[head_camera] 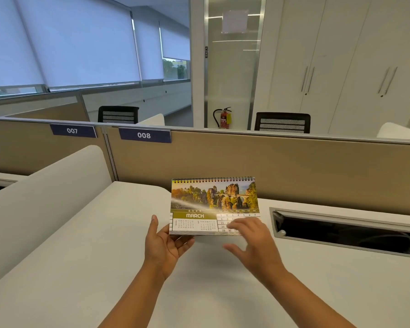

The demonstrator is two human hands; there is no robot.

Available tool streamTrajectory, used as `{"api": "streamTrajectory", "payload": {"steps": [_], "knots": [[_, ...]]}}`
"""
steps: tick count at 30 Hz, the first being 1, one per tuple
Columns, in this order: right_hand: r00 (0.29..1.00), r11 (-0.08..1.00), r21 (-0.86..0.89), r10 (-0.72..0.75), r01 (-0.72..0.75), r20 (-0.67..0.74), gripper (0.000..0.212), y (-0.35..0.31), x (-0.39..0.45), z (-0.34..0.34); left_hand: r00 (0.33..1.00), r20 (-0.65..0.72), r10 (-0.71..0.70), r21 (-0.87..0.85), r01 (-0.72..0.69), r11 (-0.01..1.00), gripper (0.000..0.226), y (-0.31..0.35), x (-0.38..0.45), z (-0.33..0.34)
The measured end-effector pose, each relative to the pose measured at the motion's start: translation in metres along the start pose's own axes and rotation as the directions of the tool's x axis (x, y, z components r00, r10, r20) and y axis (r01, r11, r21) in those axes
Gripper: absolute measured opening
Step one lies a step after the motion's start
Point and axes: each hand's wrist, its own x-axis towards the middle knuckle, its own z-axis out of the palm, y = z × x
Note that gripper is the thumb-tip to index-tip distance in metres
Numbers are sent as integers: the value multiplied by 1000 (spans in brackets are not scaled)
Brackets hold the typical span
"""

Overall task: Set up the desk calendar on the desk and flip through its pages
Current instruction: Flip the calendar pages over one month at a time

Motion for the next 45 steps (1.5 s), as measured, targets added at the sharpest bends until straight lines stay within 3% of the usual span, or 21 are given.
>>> {"api": "streamTrajectory", "payload": {"steps": [2,5,11,18,24,33,40,45], "knots": [[993,990,-85,-106,110,52,38,-9,8,-2,1000,-7,0,-2,0,1000,66,0,-2,1],[991,985,-114,-121,127,57,34,-14,19,-6,1000,-9,-4,8,4,1000,65,2,-3,2],[958,965,-131,-197,227,206,26,-21,29,-7,1000,-9,5,18,-5,1000,62,4,-3,4],[962,958,-145,-225,247,153,16,-25,33,-2,1000,-13,-1,18,1,1000,60,4,-1,2],[954,947,-160,-255,279,156,21,-24,34,1,1000,11,-18,3,18,1000,59,2,0,-1],[993,987,-112,-114,117,38,20,-25,41,4,997,60,-38,-3,38,999,58,4,3,0],[990,998,-21,68,-66,125,8,-23,48,5,994,89,-62,-16,63,998,59,4,1,3],[968,974,122,169,-193,184,43,-21,54,1,994,75,-79,-35,82,996,59,4,1,4]]}}
